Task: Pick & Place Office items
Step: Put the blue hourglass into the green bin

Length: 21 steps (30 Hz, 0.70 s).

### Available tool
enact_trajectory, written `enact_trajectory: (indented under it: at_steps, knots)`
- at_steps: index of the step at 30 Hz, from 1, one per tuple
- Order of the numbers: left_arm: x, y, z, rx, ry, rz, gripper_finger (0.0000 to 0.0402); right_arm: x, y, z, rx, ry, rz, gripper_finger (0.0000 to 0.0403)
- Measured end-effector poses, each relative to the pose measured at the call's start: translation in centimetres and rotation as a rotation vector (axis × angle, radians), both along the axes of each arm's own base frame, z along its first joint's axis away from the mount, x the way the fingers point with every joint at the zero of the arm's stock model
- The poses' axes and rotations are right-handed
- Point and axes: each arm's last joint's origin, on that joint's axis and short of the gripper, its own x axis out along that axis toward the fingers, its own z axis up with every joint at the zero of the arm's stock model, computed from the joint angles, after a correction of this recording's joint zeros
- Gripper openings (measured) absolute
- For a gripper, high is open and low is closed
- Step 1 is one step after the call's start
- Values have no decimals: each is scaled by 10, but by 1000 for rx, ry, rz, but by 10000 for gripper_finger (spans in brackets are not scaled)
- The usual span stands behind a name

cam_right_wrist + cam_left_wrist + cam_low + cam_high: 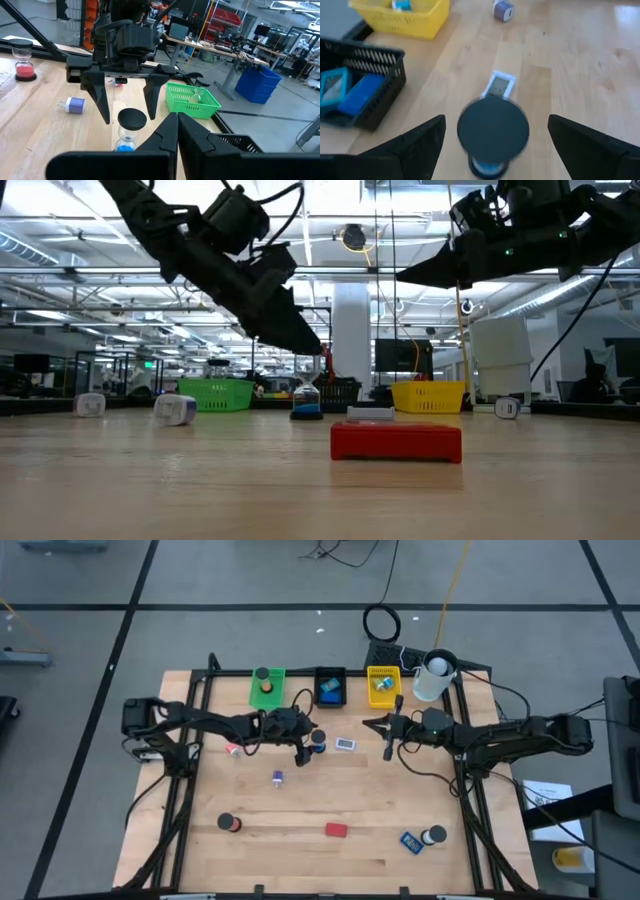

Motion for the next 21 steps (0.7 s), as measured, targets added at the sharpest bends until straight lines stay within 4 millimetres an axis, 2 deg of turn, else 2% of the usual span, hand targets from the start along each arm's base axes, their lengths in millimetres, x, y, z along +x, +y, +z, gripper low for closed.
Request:
enact_trajectory:
  at_steps: [5,21]
  knots:
    - [1,1,-4,24,13,9,348,0,0,0,0,0,0,1]
    - [8,2,-15,57,0,-14,242,0,0,0,-3,0,0,1]
